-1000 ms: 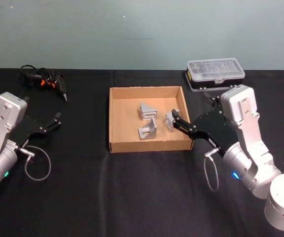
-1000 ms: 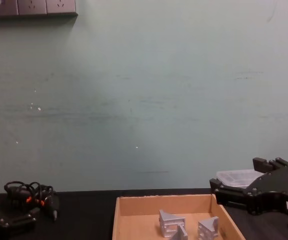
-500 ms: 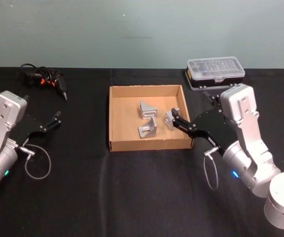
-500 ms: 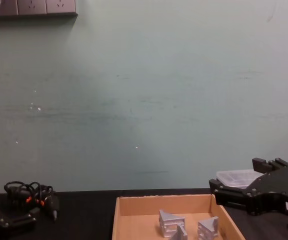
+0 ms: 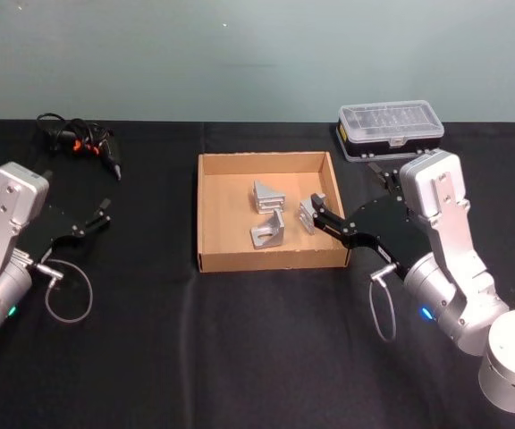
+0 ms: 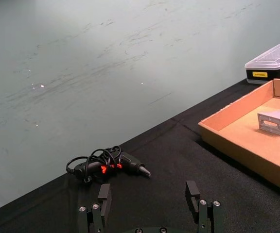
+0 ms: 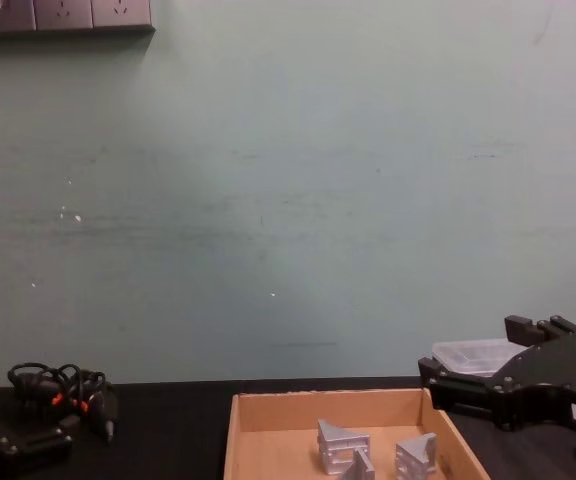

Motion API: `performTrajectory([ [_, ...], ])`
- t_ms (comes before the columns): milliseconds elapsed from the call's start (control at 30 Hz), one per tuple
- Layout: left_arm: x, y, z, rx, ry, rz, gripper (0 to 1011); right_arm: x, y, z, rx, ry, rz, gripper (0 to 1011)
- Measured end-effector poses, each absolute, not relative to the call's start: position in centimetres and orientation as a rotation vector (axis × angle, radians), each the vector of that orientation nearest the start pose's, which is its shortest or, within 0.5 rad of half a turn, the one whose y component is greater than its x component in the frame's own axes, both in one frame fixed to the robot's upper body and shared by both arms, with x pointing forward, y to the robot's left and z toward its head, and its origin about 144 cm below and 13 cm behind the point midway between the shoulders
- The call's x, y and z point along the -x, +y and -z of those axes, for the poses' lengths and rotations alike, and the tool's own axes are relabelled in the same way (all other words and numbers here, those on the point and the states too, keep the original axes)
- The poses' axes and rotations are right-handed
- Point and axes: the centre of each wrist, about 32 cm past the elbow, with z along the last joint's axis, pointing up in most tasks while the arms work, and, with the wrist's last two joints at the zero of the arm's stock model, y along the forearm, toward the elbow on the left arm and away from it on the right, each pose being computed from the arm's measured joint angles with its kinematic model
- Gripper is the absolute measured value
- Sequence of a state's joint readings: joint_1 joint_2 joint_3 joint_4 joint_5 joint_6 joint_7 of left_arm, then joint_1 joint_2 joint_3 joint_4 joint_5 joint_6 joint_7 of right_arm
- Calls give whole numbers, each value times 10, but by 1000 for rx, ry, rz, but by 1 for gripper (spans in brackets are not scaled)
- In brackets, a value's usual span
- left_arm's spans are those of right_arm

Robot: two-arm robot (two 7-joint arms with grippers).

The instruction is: Use one hand to pick up the angle iron from the table and place it into the box.

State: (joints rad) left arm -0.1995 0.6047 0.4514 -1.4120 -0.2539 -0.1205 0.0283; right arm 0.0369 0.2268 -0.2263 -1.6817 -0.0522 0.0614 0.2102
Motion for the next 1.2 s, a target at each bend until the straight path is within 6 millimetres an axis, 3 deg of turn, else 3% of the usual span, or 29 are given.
performTrajectory([
  [1200, -489, 310, -1140, -304, -285, -1248, 1005, -460, -215, -1179, 182, -237, 1129, 1003],
])
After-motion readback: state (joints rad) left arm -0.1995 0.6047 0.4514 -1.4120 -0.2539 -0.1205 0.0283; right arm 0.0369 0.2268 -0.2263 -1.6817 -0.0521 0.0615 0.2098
